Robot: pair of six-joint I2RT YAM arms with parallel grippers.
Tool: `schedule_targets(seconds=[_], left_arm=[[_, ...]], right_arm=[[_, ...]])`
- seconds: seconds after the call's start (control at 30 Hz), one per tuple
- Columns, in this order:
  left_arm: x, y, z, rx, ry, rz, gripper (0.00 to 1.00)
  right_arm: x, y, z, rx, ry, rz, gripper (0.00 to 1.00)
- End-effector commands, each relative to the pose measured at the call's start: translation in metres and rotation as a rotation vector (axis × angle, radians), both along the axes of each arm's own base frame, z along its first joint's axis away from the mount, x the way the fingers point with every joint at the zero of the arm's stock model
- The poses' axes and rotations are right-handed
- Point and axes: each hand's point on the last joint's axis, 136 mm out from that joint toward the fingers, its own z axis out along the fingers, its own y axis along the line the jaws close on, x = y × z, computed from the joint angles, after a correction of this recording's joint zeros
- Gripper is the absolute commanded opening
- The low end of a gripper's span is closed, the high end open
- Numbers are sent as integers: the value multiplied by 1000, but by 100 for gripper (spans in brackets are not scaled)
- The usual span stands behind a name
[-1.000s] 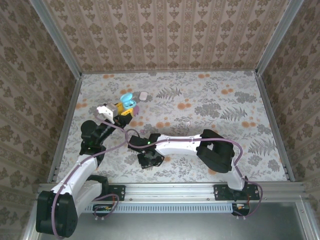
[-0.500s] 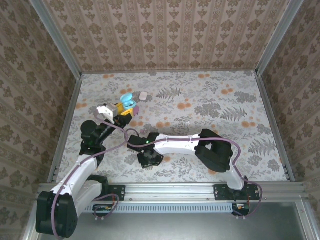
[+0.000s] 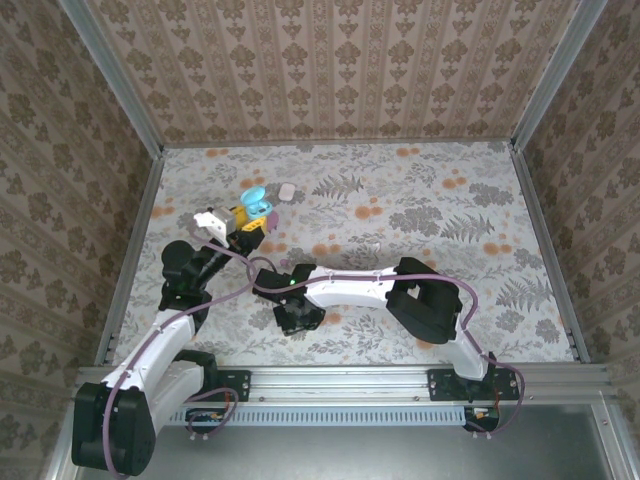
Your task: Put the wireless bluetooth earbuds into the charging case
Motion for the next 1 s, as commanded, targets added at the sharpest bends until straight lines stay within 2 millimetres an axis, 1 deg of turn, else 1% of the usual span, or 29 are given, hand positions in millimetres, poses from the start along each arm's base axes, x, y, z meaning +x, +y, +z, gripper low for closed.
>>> schedule_targets(seconds=[0.0, 0.1, 0.23, 0.33, 0.43, 0.5, 0.57, 0.7, 0.73, 0.83, 0.9, 0.93, 0.97], left_arm=[[-4, -1, 13, -1, -55, -1, 38], [-4, -1, 13, -2, -54, -1, 38], [-4, -1, 13, -3, -52, -2, 38], [-4, -2, 13, -4, -49, -8, 38], [-4, -4, 14, -3, -45, -19, 38], [-4, -6, 14, -1, -41, -28, 38], [-4, -10, 14, 7, -39, -43, 38], [-4, -25, 11, 26, -21, -97, 38], [-5, -30, 10, 28, -16, -114, 38], [-5, -47, 3, 39, 4, -171, 38], [-5, -58, 2, 36, 13, -205, 38], [-5, -63, 1, 33, 13, -221, 38], [-4, -69, 0, 32, 20, -236, 38]], right_arm=[[5, -7, -13, -54, -2, 7, 26], [7, -9, -12, -50, -5, 7, 24], [10, -9, -4, -7, -25, 7, 24], [14, -8, 9, 58, -48, -1, 24], [20, -10, 30, 151, -69, -18, 24], [26, -16, 44, 221, -81, -47, 24], [34, -22, 62, 315, -93, -83, 24], [51, -47, 106, 476, -125, -145, 24], [58, -55, 122, 523, -146, -159, 24], [71, -71, 163, 638, -195, -177, 24], [78, -80, 190, 705, -226, -175, 24], [79, -86, 208, 741, -252, -167, 24], [82, -90, 221, 763, -274, -163, 25]])
